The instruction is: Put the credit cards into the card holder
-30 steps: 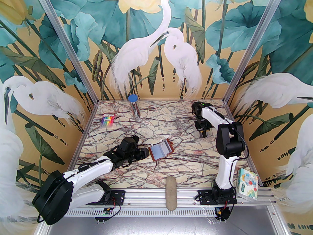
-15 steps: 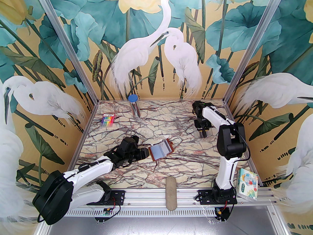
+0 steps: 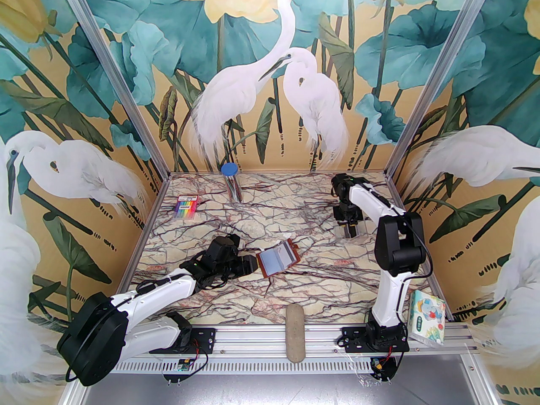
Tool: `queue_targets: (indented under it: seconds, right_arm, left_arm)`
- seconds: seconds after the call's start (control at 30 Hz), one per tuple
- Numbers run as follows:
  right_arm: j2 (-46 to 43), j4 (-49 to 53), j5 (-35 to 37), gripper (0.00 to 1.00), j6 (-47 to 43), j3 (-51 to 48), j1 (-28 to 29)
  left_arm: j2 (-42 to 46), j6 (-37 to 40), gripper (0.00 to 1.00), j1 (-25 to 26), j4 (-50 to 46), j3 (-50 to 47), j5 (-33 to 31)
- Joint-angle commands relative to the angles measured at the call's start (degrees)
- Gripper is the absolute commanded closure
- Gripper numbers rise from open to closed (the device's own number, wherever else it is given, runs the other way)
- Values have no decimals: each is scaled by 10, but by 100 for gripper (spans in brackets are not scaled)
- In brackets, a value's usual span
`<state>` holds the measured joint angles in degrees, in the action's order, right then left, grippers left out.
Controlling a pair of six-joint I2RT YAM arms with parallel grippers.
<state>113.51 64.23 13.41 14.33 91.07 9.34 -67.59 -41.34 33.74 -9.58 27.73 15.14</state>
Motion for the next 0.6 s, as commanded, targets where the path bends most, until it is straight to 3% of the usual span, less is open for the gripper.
queue_targets:
  seconds: [0.0, 0.2, 0.57]
  right_arm:
    - [-24, -12, -1, 76, 7, -9, -4]
    - [-38, -14, 64, 73, 13, -12, -14]
    - [1, 3, 116, 54, 10, -7, -17]
  left_arm:
    - [-4, -5, 35, -4, 8, -5, 9]
    - [-3, -5, 35, -4, 9, -5, 10]
    - [0, -7, 35, -4, 6, -7, 9]
